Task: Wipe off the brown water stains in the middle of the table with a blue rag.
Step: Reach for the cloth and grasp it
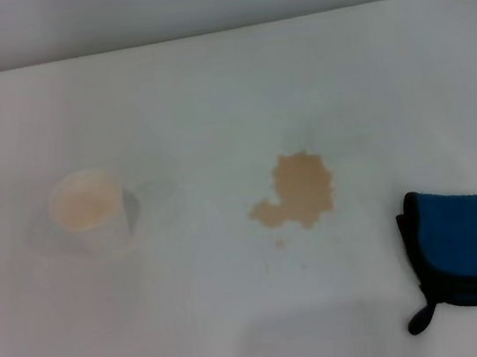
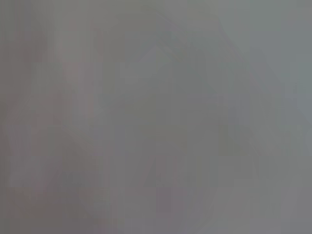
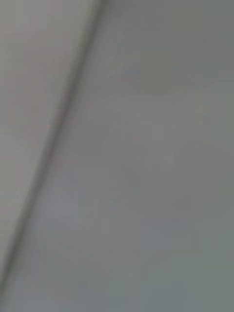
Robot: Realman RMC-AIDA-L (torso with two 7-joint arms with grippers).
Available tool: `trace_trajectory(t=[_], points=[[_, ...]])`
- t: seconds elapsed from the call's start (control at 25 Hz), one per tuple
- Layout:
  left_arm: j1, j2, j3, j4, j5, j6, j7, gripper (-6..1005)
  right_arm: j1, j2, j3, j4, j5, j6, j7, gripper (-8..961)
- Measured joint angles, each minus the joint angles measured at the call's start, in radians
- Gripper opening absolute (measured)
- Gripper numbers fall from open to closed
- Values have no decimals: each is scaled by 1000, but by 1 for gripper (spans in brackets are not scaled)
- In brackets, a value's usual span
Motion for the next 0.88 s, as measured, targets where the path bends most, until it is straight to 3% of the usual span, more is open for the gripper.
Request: trace_trajectory(t=[0.16,0.36,0.48,0.88], points=[[-10,3,0,24,-1,25,0,872,98,6,-120,-50,-260,152,125,776],[-32,1,-2,42,-12,60,0,872,154,11,-346,19,-428,228,271,764],[-37,1,-2,42,-17,64,0,872,177,14,-466,84,-466,231,333,757],[-43,1,-2,32,-19,99,31,872,208,23,-672,280,-478,264,409,733]])
